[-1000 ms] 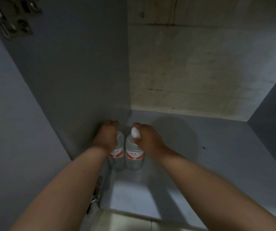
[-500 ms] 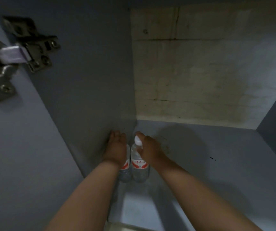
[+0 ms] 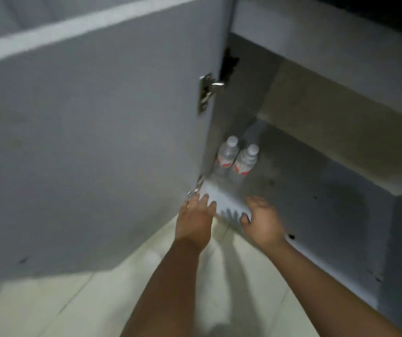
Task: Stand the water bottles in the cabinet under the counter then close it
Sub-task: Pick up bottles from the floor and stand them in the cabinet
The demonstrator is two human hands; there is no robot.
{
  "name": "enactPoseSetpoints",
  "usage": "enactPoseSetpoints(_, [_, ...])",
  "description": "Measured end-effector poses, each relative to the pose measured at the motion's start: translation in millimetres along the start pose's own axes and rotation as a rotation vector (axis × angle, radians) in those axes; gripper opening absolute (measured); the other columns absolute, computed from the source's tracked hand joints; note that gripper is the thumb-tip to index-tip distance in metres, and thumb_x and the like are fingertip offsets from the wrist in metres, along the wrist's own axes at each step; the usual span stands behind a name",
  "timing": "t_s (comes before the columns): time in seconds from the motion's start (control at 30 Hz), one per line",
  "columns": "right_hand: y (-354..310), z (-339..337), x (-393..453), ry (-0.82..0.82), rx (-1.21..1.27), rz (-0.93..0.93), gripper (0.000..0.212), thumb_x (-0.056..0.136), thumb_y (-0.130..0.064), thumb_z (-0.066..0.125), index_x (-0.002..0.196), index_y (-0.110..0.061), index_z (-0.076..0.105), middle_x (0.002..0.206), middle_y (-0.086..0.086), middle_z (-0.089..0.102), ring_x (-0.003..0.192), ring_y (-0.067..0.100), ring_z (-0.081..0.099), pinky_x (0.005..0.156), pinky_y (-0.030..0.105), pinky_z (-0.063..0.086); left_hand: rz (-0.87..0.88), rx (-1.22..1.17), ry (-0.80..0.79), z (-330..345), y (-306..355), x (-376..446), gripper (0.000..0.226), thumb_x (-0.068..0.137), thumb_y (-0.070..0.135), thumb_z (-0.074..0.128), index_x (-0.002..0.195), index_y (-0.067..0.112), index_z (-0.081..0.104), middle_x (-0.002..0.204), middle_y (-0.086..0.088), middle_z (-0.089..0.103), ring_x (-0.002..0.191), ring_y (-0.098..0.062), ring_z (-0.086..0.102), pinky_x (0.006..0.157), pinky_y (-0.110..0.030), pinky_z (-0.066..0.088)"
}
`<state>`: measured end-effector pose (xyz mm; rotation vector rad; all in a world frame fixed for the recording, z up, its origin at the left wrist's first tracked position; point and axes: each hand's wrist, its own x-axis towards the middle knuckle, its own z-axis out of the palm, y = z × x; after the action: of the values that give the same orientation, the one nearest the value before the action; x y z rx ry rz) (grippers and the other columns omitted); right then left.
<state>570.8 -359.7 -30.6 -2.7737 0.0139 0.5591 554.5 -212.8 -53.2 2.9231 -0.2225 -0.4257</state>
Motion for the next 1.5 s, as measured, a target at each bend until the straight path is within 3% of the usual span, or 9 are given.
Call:
enactPoseSetpoints(0.1, [-34, -3, -65, -0.143, -0.150, -0.110, 0.042, 0.093, -0.024, 0.043, 0.130, -0.006, 0.049, 0.148, 0.014, 0.039, 0.139, 0.028, 0.032, 0.114, 0.038, 0.025, -0.210, -0.183, -0.201, -16, -8, -92, 0.042, 0.088, 0.015, 0.051, 0.129, 0.018, 0.054, 0.145, -0.007, 0.047, 0.137, -0.026, 0.041, 0.112, -0.040, 0.036])
enactPoseSetpoints(0.2, [-72, 2, -132, -0.255, -0.250, -0.268, 0.041, 0.094, -0.028, 0.043, 0.128, -0.008, 0.052, 0.148, 0.013, 0.040, 0.141, 0.031, 0.030, 0.116, 0.044, 0.023, -0.461, -0.279, -0.218, -29, -20, -186, 0.045, 0.101, 0.019, 0.028, 0.146, 0.020, 0.025, 0.160, 0.000, 0.012, 0.149, -0.022, 0.003, 0.122, -0.039, 0.006])
enactPoseSetpoints(0.3, [-116, 15, -195, -0.295, -0.390, -0.511, 0.053, 0.086, -0.037, 0.033, 0.118, -0.006, 0.062, 0.135, 0.020, 0.055, 0.130, 0.039, 0.046, 0.107, 0.055, 0.035, -0.723, -0.372, -0.142, -35, -25, -275, 0.044, 0.102, 0.026, 0.027, 0.146, 0.023, 0.025, 0.160, 0.003, 0.012, 0.149, -0.021, 0.001, 0.122, -0.039, 0.007])
enactPoseSetpoints(0.4, [-162, 33, -259, -0.462, -0.483, -0.670, 0.051, 0.098, -0.039, 0.032, 0.144, -0.015, 0.031, 0.158, 0.007, 0.020, 0.147, 0.025, 0.012, 0.121, 0.042, 0.009, -0.950, -0.439, -0.065, -37, -30, -363, 0.046, 0.102, 0.029, 0.028, 0.147, 0.023, 0.024, 0.160, 0.003, 0.013, 0.149, -0.021, 0.002, 0.122, -0.040, 0.008])
enactPoseSetpoints(0.57, [-223, 87, -372, -0.523, -0.519, -0.951, 0.051, 0.098, -0.035, 0.037, 0.143, -0.012, 0.031, 0.158, 0.007, 0.020, 0.147, 0.025, 0.009, 0.121, 0.041, 0.004, -1.283, -0.545, 0.021, -10, -25, -521, 0.046, 0.101, 0.032, 0.028, 0.146, 0.025, 0.024, 0.160, 0.005, 0.015, 0.149, -0.019, 0.003, 0.121, -0.039, 0.007])
enactPoseSetpoints(0.87, [-228, 183, -580, -0.642, -0.573, -1.292, 0.061, 0.083, -0.038, 0.034, 0.117, 0.004, 0.061, 0.129, 0.027, 0.057, 0.127, 0.045, 0.047, 0.105, 0.056, 0.037, -1.663, -0.738, 0.184, 64, 55, -759, 0.045, 0.101, 0.034, 0.030, 0.145, 0.026, 0.029, 0.158, 0.005, 0.021, 0.149, -0.019, 0.007, 0.121, -0.036, 0.011])
enactPoseSetpoints(1.17, [-251, 253, -672, -0.778, -0.731, -1.343, 0.045, 0.096, -0.023, 0.047, 0.138, -0.007, 0.042, 0.152, 0.011, 0.033, 0.144, 0.023, 0.023, 0.118, 0.034, 0.020, -1.931, -0.834, 0.296, 109, 86, -836, 0.036, 0.080, 0.030, 0.044, 0.095, 0.018, 0.075, 0.101, -0.004, 0.077, 0.099, -0.033, 0.071, 0.077, -0.052, 0.055])
enactPoseSetpoints(1.3, [-284, 288, -663, -0.680, -0.892, -1.462, 0.048, 0.096, -0.031, 0.044, 0.134, -0.003, 0.045, 0.148, 0.018, 0.038, 0.140, 0.028, 0.030, 0.115, 0.039, 0.025, -2.001, -0.997, 0.352, 132, 55, -831, 0.039, 0.096, 0.028, 0.046, 0.134, 0.022, 0.048, 0.149, -0.003, 0.042, 0.143, -0.028, 0.028, 0.116, -0.048, 0.022])
enactPoseSetpoints(1.5, [-341, 351, -618, -0.528, -1.084, -1.604, 0.049, 0.096, -0.033, 0.042, 0.137, -0.006, 0.041, 0.151, 0.016, 0.033, 0.142, 0.030, 0.024, 0.116, 0.044, 0.021, -2.122, -1.064, 0.233, 178, -17, -814, 0.052, 0.099, 0.037, 0.034, 0.147, 0.025, 0.020, 0.160, 0.001, 0.015, 0.149, -0.022, 0.005, 0.121, -0.044, 0.006])
